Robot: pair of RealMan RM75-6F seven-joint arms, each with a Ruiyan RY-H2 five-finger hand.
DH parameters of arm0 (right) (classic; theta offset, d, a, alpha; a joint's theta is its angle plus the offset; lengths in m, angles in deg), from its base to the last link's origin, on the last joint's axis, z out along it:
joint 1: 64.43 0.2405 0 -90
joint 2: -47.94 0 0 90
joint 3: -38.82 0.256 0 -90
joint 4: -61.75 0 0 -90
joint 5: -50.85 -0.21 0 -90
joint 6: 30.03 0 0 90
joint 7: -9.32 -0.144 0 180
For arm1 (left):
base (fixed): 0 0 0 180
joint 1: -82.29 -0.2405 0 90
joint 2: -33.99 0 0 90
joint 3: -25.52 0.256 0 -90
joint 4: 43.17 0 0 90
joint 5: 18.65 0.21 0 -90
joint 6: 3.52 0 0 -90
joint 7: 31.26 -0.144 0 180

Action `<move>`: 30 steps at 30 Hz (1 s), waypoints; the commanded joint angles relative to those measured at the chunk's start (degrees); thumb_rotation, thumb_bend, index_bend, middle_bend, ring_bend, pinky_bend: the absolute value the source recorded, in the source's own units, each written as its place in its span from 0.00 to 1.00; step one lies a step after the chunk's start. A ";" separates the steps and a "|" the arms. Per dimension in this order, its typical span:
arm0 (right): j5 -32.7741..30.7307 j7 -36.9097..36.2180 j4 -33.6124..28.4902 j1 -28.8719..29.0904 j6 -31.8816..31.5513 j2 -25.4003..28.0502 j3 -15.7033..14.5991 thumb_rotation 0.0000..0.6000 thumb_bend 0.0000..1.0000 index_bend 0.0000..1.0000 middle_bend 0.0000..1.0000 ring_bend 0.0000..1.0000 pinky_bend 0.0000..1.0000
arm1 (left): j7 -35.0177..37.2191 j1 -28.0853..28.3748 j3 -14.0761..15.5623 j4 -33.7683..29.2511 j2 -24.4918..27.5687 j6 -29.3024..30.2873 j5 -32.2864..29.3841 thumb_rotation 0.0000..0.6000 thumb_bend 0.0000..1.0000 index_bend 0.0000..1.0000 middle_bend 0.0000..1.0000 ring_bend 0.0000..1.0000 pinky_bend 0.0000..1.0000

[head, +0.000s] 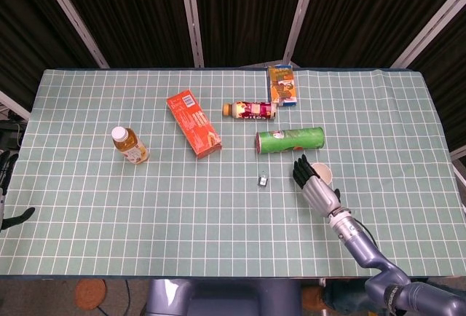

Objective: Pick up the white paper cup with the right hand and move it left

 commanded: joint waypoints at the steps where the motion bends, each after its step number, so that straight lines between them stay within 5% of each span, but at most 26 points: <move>1: 0.45 -1.35 0.85 0.71 0.00 0.25 -0.83 1.00 0.08 0.06 0.16 0.01 0.19 | 0.16 -0.01 0.00 -0.02 0.05 -0.06 0.05 1.00 0.00 0.00 0.00 0.00 0.00; 5: 1.58 -5.65 1.46 1.41 -0.45 0.88 -1.97 1.00 0.21 0.16 0.26 0.10 0.31 | 0.40 0.02 -0.02 0.10 0.11 -0.23 0.07 1.00 0.00 0.00 0.00 0.00 0.00; 13: 4.23 -18.74 0.19 2.68 -3.28 2.58 -3.04 1.00 0.24 0.17 0.32 0.16 0.39 | 0.78 0.07 -0.03 0.27 0.09 -0.44 0.28 1.00 0.00 0.00 0.00 0.00 0.00; 22: 1.47 -51.06 -8.54 2.54 -6.42 7.19 -0.64 1.00 0.24 0.17 0.34 0.19 0.40 | 0.97 0.03 0.05 -0.13 0.30 -0.70 0.29 1.00 0.00 0.00 0.00 0.00 0.00; 30: -0.80 -72.01 -9.27 4.31 0.78 10.13 -2.52 1.00 0.24 0.17 0.34 0.15 0.35 | -0.05 -0.10 0.09 -0.54 0.13 -0.19 0.59 1.00 0.00 0.00 0.00 0.00 0.00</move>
